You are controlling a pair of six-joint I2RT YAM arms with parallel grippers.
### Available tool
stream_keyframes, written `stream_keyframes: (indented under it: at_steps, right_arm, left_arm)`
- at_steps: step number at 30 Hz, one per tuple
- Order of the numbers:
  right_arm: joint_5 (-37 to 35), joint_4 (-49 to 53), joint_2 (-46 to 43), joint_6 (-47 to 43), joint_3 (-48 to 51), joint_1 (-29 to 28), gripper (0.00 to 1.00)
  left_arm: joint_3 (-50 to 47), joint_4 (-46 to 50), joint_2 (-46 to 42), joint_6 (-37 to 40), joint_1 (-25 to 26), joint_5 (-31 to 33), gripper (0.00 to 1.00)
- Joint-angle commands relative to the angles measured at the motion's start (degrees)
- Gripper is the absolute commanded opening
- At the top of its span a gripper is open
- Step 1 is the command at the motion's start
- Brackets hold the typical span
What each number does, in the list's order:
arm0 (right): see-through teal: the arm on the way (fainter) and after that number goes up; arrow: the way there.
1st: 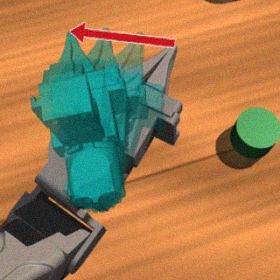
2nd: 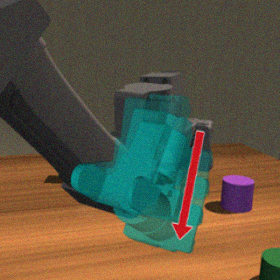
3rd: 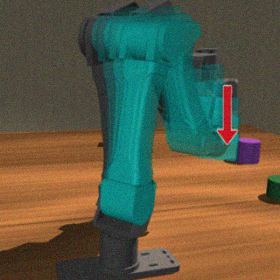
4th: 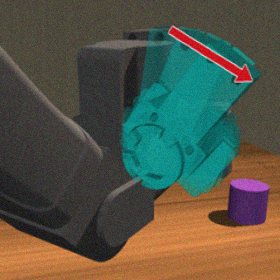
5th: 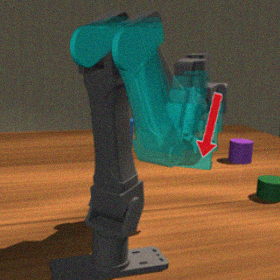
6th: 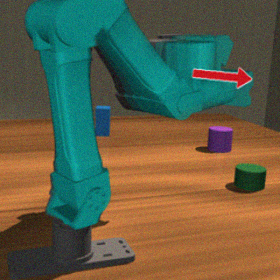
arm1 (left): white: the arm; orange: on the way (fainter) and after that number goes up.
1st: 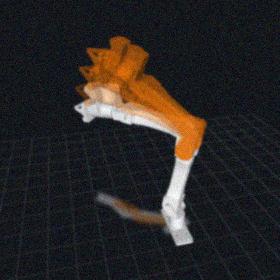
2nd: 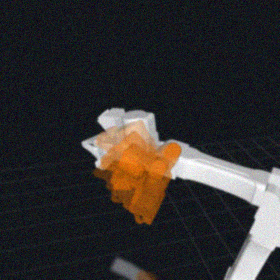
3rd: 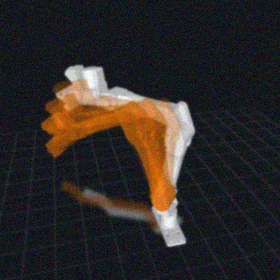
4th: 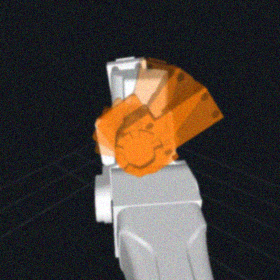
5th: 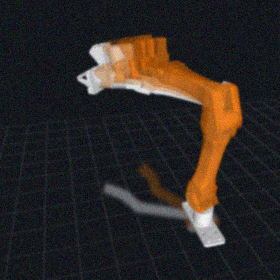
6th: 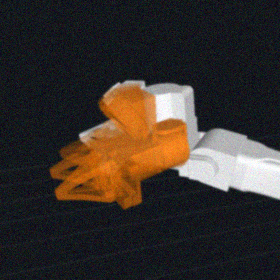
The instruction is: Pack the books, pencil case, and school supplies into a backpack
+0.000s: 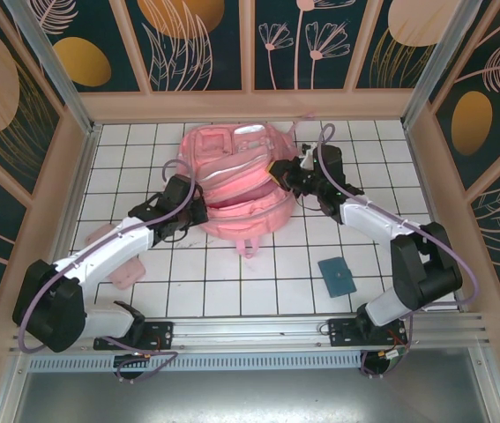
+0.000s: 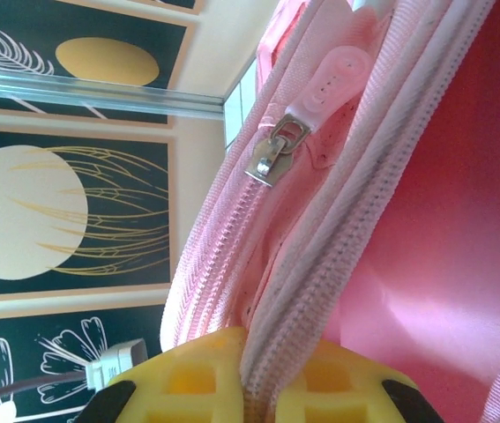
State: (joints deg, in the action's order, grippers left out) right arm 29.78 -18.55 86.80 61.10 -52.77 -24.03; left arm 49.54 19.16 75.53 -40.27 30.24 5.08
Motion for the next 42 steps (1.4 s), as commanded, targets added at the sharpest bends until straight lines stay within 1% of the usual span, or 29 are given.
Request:
stream_keyframes:
  at_steps: [1,5,8,12,14,15,16,18,20,21,22,24,27,30,34,35,37,38,40,41,42]
  right_arm:
    - [-2.47,-3.60,-5.10,-4.38,-0.29,3.36,0.00]
    - [-0.41,-1.05,-5.67,-7.05,-0.19,4.63,0.00]
    - [2.07,-0.94,-5.70,-8.52,-0.05,5.56,0.00]
    - [5.24,0.53,-5.31,-11.15,-1.17,6.14,0.00]
    - [6.11,2.31,-5.09,-11.68,-1.53,6.16,0.00]
    - [5.96,3.60,-5.19,-11.71,-1.62,6.16,0.01]
    - [5.50,4.49,-5.31,-11.43,-1.39,6.03,0.12]
    - [3.56,5.28,-5.93,-9.34,0.02,5.11,0.37]
    - [2.08,3.99,-6.22,-6.51,1.65,3.18,0.53]
    - [1.37,2.70,-6.23,-4.65,2.62,2.06,0.57]
    - [0.72,1.04,-6.21,-2.56,3.48,1.11,0.59]
    - [-0.45,-3.85,-5.94,1.97,5.47,-1.11,0.59]
    - [-2.89,-8.70,-5.08,8.06,6.60,-3.78,0.58]
    - [-6.15,-10.24,-5.08,11.65,6.83,-5.89,0.56]
    - [-8.70,-9.26,-4.76,15.15,7.27,-6.91,0.45]
    - [-9.17,-9.10,-4.59,15.69,7.38,-6.85,0.40]
    - [-10.01,-8.47,-4.51,16.20,7.64,-6.91,0.26]
    - [-10.43,-7.83,-4.53,15.81,7.48,-6.81,0.18]
    - [-12.34,-4.56,-5.17,14.16,6.88,-6.82,0.06]
    - [-13.47,-2.04,-5.84,12.90,6.72,-6.73,0.02]
    - [-14.05,-0.59,-6.38,11.85,6.56,-6.48,0.00]
  left_arm:
    - [-0.72,-2.03,1.21,4.51,-4.76,7.27,0.00]
    - [0.12,-9.64,3.74,10.83,-7.68,6.93,0.00]
    - [1.74,-14.45,6.77,17.94,-8.53,3.84,0.00]
    - [3.68,-16.87,9.20,27.48,-8.53,-2.94,0.00]
    - [4.03,-16.44,8.60,29.44,-8.53,-6.28,0.00]
    - [3.78,-16.50,7.87,30.28,-8.53,-9.07,0.00]
    - [3.47,-16.83,7.14,31.10,-8.53,-12.18,0.00]
    - [2.47,-18.03,5.74,31.53,-8.36,-17.90,0.00]
    - [2.10,-18.86,4.95,31.39,-7.90,-21.27,0.00]
    - [1.98,-19.25,4.71,31.27,-7.39,-21.88,0.00]
    - [1.94,-19.62,4.59,31.10,-6.87,-22.15,0.00]
    - [2.03,-20.43,4.67,30.75,-5.72,-22.95,0.00]
    - [2.26,-21.58,5.13,30.05,-3.96,-22.88,0.00]
    - [2.84,-21.79,5.87,29.99,-2.51,-22.81,0.00]
    - [2.86,-21.88,5.64,30.16,-1.94,-21.99,0.00]
    - [2.76,-21.80,5.52,30.33,-1.95,-21.79,0.00]
    - [2.76,-21.41,5.09,30.28,-1.94,-20.44,0.00]
    - [2.84,-20.93,4.91,30.04,-1.94,-18.80,0.00]
    - [3.40,-19.00,4.83,28.98,-1.94,-13.50,0.00]
    - [3.62,-17.86,4.91,28.12,-1.98,-9.40,0.00]
    - [4.08,-16.43,4.98,27.57,-2.03,-6.37,0.00]
